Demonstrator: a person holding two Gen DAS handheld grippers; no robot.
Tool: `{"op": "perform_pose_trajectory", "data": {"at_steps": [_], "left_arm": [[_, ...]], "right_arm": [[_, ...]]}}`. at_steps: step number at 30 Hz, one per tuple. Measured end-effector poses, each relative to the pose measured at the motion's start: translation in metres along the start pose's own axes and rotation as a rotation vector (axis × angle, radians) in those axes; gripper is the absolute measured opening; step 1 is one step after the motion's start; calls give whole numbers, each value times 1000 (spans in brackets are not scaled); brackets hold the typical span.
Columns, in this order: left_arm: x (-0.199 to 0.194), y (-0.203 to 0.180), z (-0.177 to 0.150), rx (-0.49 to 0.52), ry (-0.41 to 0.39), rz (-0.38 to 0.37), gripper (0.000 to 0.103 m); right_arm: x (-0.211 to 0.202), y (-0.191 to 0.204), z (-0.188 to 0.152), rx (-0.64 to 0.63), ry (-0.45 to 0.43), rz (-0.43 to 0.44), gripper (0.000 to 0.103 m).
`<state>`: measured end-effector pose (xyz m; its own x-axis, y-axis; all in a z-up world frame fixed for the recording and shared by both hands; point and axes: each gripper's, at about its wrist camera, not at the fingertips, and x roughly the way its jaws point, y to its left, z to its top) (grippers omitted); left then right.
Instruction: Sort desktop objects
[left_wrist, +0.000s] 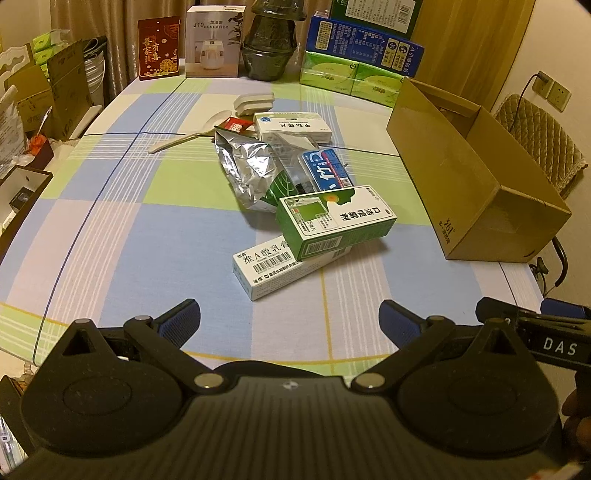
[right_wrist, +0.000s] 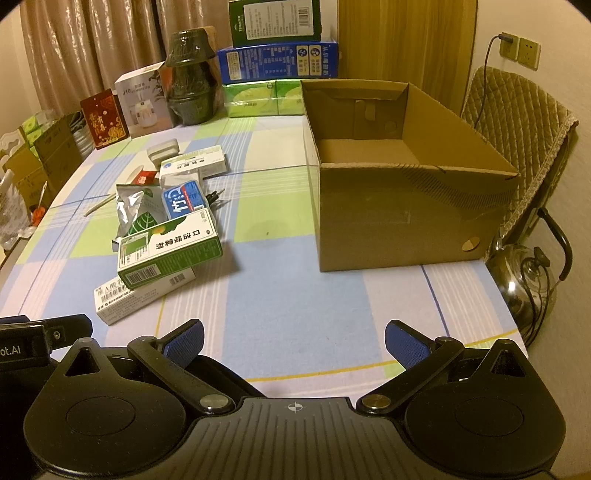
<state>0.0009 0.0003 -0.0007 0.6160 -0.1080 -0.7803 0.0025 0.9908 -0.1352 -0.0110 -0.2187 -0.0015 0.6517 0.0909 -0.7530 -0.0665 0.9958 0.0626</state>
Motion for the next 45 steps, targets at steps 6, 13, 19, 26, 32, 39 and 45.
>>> {"op": "perform_pose_trajectory", "data": {"at_steps": [6, 13, 19, 26, 32, 39, 45], "left_arm": [[0, 0, 0, -1, 0, 0, 101], [0, 0, 0, -3, 1, -4, 101], [0, 0, 0, -4, 0, -4, 101], [0, -1, -1, -5, 0, -8, 101], [1, -1, -1, -10, 1, -15, 101], [1, -1, -1, -11, 1, -16, 101], [1, -1, -1, -12, 1, -17, 101]], "right_arm": [[1, 0, 1, -1, 0, 0, 101], [3, -1, 0, -1, 2, 1, 101], [5, -1, -2, -1, 2, 1, 101], [6, -2, -2, -1, 3, 4, 101], [5, -2, -1, -1, 5, 4, 101], [6, -2, -1, -1, 5, 5, 101], [6, -3, -1, -1, 6, 6, 101]]}}
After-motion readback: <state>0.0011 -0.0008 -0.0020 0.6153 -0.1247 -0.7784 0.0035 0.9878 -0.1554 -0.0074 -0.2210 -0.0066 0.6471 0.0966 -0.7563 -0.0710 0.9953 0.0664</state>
